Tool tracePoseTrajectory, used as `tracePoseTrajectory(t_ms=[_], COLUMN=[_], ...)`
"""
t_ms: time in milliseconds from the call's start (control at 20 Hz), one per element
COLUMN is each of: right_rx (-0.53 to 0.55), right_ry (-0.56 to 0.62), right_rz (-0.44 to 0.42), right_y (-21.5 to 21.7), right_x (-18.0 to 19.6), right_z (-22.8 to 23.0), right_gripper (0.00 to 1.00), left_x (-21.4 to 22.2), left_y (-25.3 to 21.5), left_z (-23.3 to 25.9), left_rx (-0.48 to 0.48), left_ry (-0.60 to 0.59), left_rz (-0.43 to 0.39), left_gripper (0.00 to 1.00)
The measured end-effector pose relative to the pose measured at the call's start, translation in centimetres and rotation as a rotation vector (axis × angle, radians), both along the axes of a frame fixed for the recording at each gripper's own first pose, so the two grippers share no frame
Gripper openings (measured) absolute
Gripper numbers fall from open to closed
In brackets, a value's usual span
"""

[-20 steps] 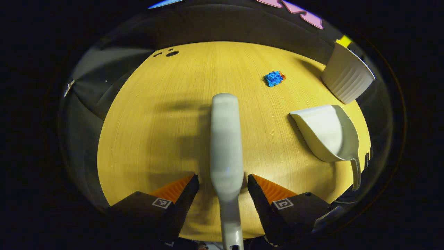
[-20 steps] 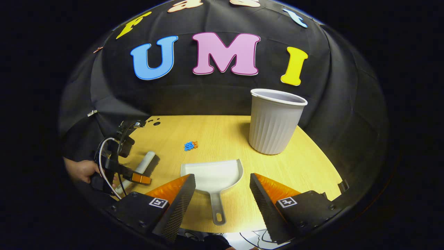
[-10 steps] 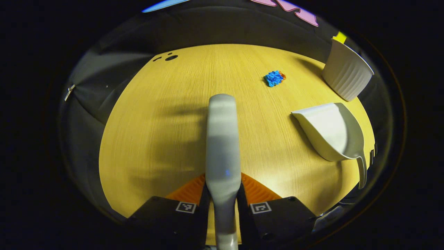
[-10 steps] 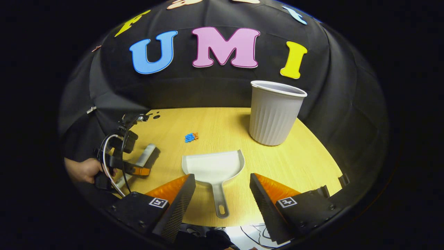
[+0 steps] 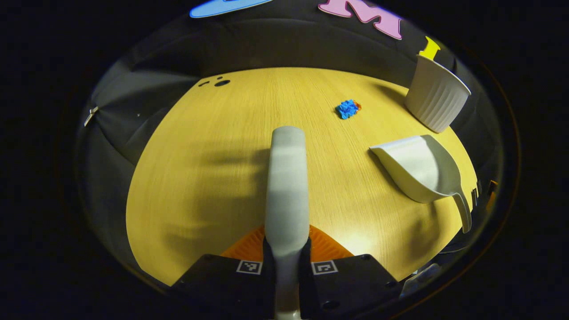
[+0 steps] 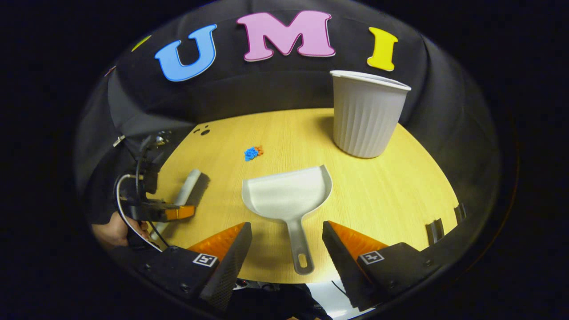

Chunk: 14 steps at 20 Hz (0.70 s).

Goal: Pick up the small broom and dustpan from the desktop, sweep the trash into the dustpan with the broom, and then empty the trash into the garbage bin.

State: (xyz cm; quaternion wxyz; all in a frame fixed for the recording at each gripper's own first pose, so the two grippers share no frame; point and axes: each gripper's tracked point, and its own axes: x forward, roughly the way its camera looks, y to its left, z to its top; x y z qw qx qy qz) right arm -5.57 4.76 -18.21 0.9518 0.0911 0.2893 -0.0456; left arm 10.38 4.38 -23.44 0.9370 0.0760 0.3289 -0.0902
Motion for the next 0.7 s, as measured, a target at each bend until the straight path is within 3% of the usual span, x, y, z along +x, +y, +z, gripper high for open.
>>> tracePoseTrajectory(t_ms=[200, 400, 500, 700], right_rx=[-0.014, -0.027, -0.023, -0.017], right_ry=[0.051, 0.115, 0.175, 0.265], right_rz=[0.015, 0.013, 0.013, 0.03], right_y=[-0.4, -1.6, -1.9, -1.5], right_x=[1.1, 2.5, 2.8, 3.5], right_z=[-1.9, -4.3, -6.2, -9.2], right_gripper=[0.99, 0.99, 0.99, 0.99], left_x=[-1.1, -2.9, -3.9, -5.3], left_y=[2.0, 2.7, 3.0, 3.7], left_z=[3.0, 6.1, 6.7, 6.6], left_rx=[0.072, 0.05, 0.019, -0.033], left_ry=[-0.087, -0.15, -0.141, -0.113], left_rz=[-0.019, -0.005, 0.025, 0.085], left_gripper=[0.26, 0.25, 0.22, 0.25])
